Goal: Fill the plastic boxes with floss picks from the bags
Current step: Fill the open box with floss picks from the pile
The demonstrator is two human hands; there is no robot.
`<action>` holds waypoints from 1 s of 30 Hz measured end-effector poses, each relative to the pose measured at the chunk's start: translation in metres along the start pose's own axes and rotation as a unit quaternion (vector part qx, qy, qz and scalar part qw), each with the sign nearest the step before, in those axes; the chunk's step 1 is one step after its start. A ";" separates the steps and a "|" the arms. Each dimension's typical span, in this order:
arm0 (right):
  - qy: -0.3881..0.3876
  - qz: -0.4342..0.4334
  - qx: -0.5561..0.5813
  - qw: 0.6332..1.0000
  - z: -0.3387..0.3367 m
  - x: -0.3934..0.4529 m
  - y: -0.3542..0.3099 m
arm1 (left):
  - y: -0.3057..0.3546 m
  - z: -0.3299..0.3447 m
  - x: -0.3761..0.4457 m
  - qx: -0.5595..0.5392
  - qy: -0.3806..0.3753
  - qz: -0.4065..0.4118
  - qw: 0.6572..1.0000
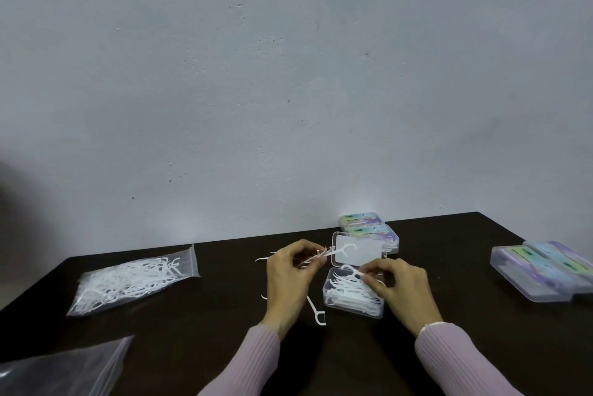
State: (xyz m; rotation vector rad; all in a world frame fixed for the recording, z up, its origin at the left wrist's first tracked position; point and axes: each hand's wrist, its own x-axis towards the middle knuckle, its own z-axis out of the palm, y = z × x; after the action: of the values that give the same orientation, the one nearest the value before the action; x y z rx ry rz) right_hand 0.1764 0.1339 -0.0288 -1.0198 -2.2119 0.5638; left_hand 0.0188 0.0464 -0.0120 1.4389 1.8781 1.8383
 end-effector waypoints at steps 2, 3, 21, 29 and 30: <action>-0.019 -0.005 -0.021 1.000 0.002 0.000 -0.001 | -0.002 0.001 0.000 0.001 -0.007 0.003 1.000; -0.010 -0.007 -0.011 1.000 0.002 0.000 -0.001 | -0.003 0.003 0.000 0.008 -0.017 0.007 1.000; -0.004 0.046 0.040 0.998 -0.003 0.000 0.003 | -0.026 0.029 0.006 0.014 -0.148 -0.041 0.988; -0.027 -0.020 -0.055 0.998 -0.005 -0.004 -0.002 | -0.031 0.014 0.008 -0.025 -0.136 -0.046 0.989; -0.028 -0.025 -0.064 0.997 -0.005 -0.004 -0.002 | -0.033 0.012 0.008 -0.017 -0.132 -0.046 0.990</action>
State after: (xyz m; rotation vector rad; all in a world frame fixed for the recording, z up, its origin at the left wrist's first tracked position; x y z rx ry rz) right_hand 0.1806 0.1302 -0.0252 -1.0214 -2.3417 0.4372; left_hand 0.0055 0.0669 -0.0381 1.4757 1.7433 1.5456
